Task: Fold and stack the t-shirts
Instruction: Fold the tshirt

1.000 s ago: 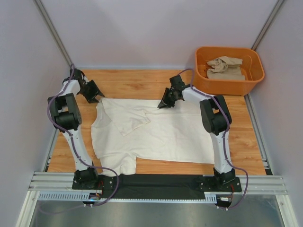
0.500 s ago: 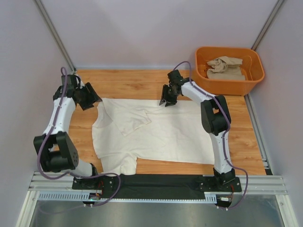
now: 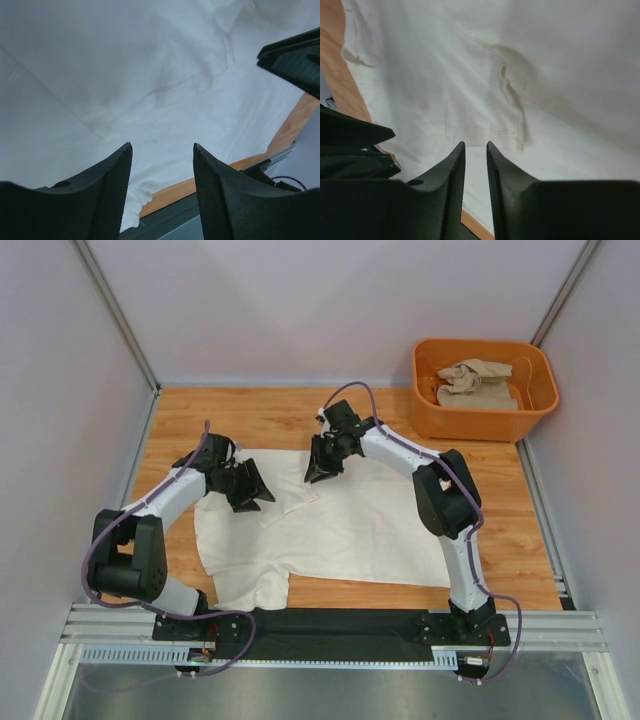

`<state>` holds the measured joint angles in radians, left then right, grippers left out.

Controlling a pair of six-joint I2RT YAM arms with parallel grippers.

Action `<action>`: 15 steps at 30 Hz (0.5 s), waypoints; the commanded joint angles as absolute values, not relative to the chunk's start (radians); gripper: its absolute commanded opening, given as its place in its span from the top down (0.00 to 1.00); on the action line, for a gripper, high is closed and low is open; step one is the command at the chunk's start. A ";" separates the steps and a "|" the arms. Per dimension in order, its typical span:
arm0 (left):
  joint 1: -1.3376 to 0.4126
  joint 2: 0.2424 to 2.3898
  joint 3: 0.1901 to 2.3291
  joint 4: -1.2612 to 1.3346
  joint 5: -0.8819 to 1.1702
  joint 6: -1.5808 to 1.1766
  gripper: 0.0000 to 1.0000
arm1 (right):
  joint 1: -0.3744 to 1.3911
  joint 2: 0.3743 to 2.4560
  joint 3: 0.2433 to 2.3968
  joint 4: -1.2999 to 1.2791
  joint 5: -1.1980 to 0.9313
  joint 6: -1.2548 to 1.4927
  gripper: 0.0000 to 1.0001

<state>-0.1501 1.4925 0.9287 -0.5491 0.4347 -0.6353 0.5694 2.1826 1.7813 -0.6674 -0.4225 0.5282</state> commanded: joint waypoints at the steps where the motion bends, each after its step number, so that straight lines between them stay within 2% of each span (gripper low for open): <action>1: -0.163 1.460 0.882 -0.440 0.453 -0.710 0.42 | 0.580 2.141 1.685 -0.493 -0.613 0.645 0.78; 3: -0.163 1.465 0.867 -0.413 0.449 -0.724 0.45 | 0.586 2.154 1.661 -0.393 -0.670 0.669 0.86; 6: -0.163 1.497 0.861 -0.426 0.413 -0.724 0.46 | 0.594 2.213 1.686 -0.373 -0.728 0.699 0.92; 15: -0.163 1.606 0.862 -0.546 0.313 -0.723 0.44 | 0.592 2.293 1.562 -0.383 -0.782 0.658 0.95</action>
